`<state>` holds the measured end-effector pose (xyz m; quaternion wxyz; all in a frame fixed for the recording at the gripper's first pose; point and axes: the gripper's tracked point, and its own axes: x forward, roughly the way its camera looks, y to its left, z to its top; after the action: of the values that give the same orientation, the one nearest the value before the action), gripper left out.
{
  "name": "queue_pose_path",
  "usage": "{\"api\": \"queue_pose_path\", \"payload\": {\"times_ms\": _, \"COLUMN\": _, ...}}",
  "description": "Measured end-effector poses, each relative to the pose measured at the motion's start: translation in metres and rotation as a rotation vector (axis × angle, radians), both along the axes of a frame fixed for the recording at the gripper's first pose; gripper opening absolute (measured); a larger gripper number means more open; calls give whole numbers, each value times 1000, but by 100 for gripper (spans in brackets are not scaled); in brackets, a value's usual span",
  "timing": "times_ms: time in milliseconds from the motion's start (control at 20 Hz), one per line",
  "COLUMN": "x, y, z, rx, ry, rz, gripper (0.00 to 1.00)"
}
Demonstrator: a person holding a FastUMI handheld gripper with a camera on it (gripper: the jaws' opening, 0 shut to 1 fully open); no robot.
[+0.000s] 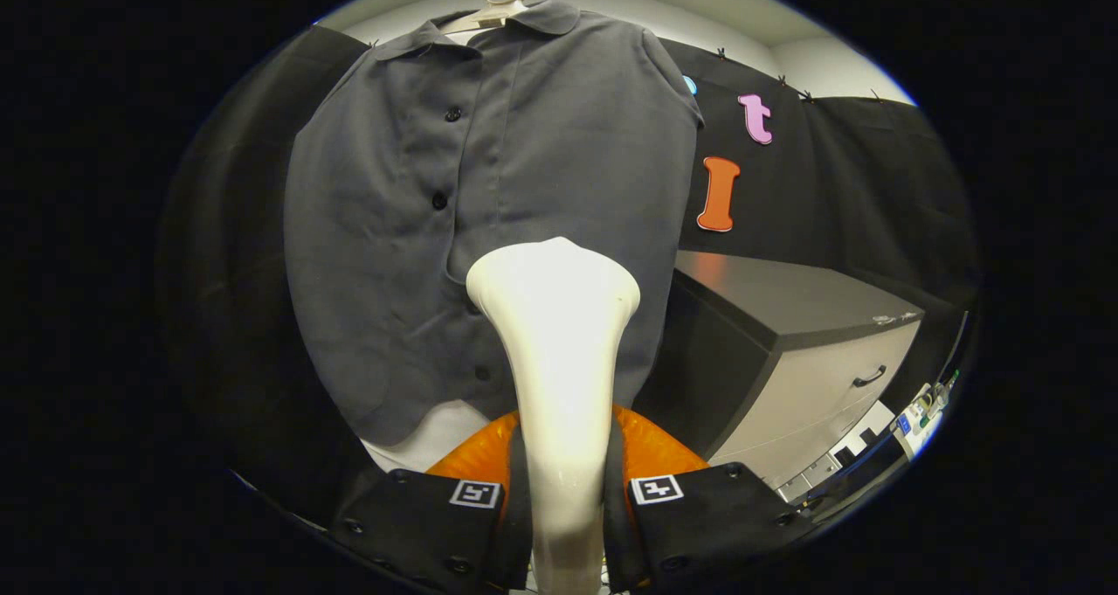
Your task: Iron the clothes twice with a garment steamer, once on the left side and once on the right side.
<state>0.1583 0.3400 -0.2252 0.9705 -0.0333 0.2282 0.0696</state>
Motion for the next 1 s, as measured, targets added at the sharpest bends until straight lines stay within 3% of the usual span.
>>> {"api": "queue_pose_path", "payload": {"times_ms": 550, "x": -44, "y": -13, "z": -70, "rx": -7, "ry": 131, "rz": 2, "gripper": 40}}
{"api": "queue_pose_path", "payload": {"times_ms": 800, "x": -86, "y": -7, "z": -72, "rx": 5, "ry": 135, "rz": 39, "gripper": 40}}
{"api": "queue_pose_path", "payload": {"times_ms": 1000, "x": -93, "y": 16, "z": -25, "rx": 52, "ry": 24, "rz": 76, "gripper": 41}}
